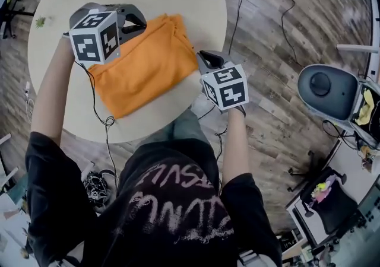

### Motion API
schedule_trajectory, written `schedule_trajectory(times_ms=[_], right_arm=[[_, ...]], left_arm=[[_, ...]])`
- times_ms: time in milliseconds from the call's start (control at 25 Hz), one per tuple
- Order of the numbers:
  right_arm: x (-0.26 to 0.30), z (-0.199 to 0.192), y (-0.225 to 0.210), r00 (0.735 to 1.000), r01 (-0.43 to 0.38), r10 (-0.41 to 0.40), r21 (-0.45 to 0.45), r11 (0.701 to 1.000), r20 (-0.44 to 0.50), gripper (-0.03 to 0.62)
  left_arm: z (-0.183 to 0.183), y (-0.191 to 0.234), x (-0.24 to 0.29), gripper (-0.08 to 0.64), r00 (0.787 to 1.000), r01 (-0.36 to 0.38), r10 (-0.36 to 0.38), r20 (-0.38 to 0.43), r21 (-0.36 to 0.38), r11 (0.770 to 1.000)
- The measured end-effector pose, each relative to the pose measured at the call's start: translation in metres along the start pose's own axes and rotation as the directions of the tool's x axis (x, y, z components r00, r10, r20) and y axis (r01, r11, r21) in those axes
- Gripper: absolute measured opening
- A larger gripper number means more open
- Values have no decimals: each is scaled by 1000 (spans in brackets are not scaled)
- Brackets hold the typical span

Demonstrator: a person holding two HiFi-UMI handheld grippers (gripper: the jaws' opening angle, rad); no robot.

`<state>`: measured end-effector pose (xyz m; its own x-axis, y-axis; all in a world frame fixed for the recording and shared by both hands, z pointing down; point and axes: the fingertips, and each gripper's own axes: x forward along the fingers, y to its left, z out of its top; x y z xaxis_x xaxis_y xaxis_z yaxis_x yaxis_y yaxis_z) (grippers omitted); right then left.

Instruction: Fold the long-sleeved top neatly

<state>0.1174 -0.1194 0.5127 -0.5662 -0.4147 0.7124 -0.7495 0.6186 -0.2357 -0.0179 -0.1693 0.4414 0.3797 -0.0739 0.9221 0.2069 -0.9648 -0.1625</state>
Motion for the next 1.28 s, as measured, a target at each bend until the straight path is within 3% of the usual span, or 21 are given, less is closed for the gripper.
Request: schedule_trajectory(times_ms=[120, 240, 440, 800, 1040, 1280], right_arm=[[12, -5, -3, 999, -23, 24, 14, 1000, -23, 53], [24, -16, 1, 996, -55, 55, 2, 998, -66, 85], [39, -24, -1, 991, -73, 72, -6, 997, -112, 116], [52, -26, 1, 980, -138, 143, 45, 989, -140, 172], [60, -31, 7, 972, -166, 172, 48, 985, -157, 169], [68, -31, 8, 974, -169, 175, 51, 984, -144, 155]], left_arm=[[8, 11, 24, 41, 998, 59, -58, -23, 53, 997], [12, 9, 49, 141, 989, 147, -145, -40, 85, 985], [10, 14, 81, 181, 972, 229, -220, -76, 149, 962], [15, 18, 128, 256, 928, 367, -333, -167, 256, 894], [11, 12, 151, 278, 891, 449, -409, -195, 263, 854], [6, 6, 159, 253, 860, 504, -464, -212, 216, 836]])
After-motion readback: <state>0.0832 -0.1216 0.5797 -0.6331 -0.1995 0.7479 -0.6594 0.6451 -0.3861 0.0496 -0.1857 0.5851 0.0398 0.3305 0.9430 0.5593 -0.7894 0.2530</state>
